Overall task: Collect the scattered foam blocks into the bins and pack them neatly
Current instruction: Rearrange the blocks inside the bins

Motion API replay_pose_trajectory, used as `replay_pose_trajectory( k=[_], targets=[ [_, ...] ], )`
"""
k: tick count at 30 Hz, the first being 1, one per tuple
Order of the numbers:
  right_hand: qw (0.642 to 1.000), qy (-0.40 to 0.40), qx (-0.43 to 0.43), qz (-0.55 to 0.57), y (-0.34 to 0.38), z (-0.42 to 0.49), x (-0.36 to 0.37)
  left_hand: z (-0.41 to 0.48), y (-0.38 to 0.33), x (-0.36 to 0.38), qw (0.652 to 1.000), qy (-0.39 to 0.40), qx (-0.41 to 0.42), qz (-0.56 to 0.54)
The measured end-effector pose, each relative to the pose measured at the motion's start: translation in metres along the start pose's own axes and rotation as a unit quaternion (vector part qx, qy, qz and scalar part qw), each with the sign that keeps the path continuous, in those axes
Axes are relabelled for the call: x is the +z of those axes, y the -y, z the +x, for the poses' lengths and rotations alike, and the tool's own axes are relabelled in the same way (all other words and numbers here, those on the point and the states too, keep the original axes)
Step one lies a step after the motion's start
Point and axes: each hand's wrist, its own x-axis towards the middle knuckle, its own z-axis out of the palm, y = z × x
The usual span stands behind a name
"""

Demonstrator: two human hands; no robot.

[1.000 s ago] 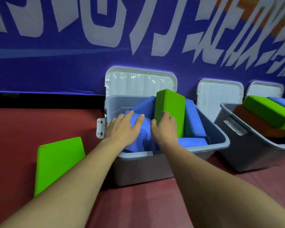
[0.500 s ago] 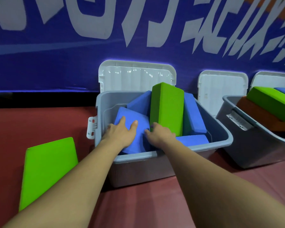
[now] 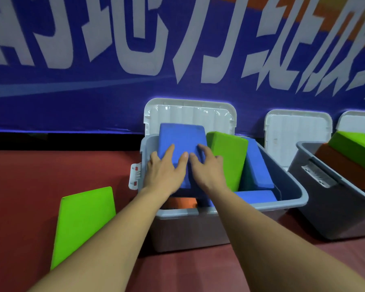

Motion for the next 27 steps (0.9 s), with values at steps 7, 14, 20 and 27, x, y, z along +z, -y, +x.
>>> replay_pose_trajectory(
  k=[7, 14, 20, 27],
  targets=[
    [0.997, -0.004, -0.077, 0.002, 0.052, -0.009, 0.031, -0.008, 0.017, -0.069, 0.997, -0.078, 0.026, 0.015],
    [0.990, 0.108, -0.087, 0.003, 0.105, -0.045, 0.124, -0.024, 0.103, -0.152, 0.993, -0.068, -0.079, 0.048],
    [0.956, 0.261, -0.053, -0.121, 0.103, -0.083, 0.191, -0.051, 0.185, -0.169, 0.981, -0.005, -0.187, 0.047],
    [0.926, 0.317, 0.008, -0.204, 0.083, -0.098, 0.221, -0.063, 0.207, -0.147, 0.970, 0.070, -0.221, 0.069]
  ],
)
